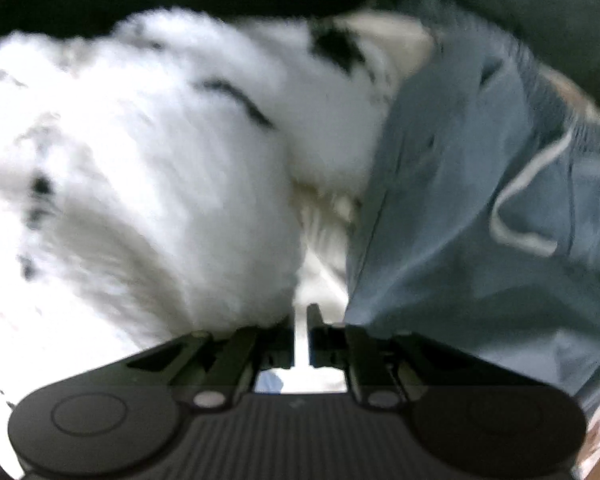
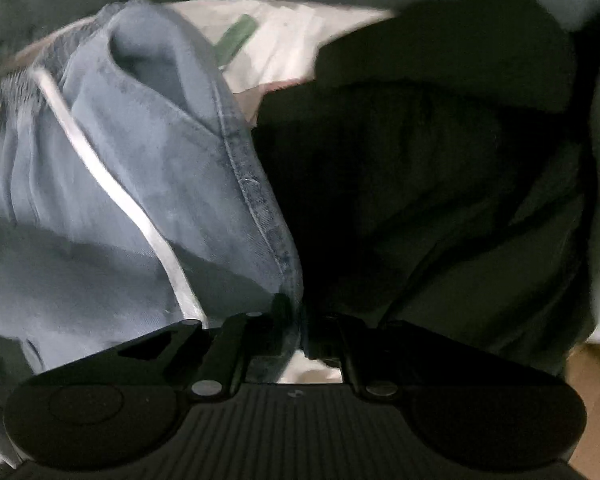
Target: Fold clothes
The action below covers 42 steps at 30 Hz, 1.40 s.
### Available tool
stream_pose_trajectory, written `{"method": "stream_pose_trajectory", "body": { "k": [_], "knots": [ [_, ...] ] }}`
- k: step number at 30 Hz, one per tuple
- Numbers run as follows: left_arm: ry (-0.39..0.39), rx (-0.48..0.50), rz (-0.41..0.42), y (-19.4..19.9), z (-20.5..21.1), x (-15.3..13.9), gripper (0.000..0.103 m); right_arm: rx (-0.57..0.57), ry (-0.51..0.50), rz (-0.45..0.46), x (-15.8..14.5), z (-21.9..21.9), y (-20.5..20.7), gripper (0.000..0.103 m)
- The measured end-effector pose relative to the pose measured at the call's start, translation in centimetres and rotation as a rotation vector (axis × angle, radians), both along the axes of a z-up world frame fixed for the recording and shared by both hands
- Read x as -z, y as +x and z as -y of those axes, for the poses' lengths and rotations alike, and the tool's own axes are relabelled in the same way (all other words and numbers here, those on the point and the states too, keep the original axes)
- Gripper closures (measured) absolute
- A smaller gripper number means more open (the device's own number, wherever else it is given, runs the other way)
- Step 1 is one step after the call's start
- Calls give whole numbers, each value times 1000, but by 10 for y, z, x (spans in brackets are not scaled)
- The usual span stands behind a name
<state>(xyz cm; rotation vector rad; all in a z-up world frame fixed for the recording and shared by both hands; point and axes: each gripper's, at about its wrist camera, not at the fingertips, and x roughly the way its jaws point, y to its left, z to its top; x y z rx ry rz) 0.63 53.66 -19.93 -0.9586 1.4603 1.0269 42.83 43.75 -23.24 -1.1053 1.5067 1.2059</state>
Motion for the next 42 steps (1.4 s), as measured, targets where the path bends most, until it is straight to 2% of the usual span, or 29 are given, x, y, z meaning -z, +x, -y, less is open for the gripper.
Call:
{"method": "stream_pose_trajectory", "body": {
  "k": [4,7,8,9,10,11,12,15,18,24,27,31,33,38,39,42],
  "knots": [
    [53,27,76,6,-14,-24,95,-36,45,6,-18,-10,0,92],
    [94,73,124,23,-28,-39,89,-18,106,-16,-37,-24,3,91],
    [108,90,138,31,-34,-42,84,-17,143,-37,-44,-30,2,82],
    [120,101,152,39,-42,-44,78,-16,180,-57,-51,-36,0,78],
    [131,112,166,48,-50,-46,75,-18,210,-64,-55,-41,-1,68],
    [144,128,177,56,-55,-46,70,-9,236,-70,-59,-46,-3,65],
    [158,141,184,63,-62,-45,66,-2,261,-86,-61,-55,-4,65],
    [180,158,206,84,-69,-41,65,26,308,-129,-64,-76,-8,65],
    [190,184,214,112,-86,-27,65,35,351,-131,-58,-104,-16,65],
    [201,219,199,138,-104,2,65,65,394,-105,-40,-134,-26,65],
    [196,216,182,141,-108,12,56,67,393,-109,-26,-140,-35,65],
    [132,198,195,138,-110,23,54,48,380,-100,-10,-143,-43,65],
    [111,247,194,142,-104,28,54,47,373,-118,-3,-141,-44,65],
    [106,333,166,149,-98,34,49,86,429,-170,-16,-136,-32,64],
    [103,332,165,149,-100,35,47,81,432,-184,-19,-136,-32,64],
    [111,354,174,149,-104,26,46,38,418,-203,-17,-144,-39,52]
  ]
}}
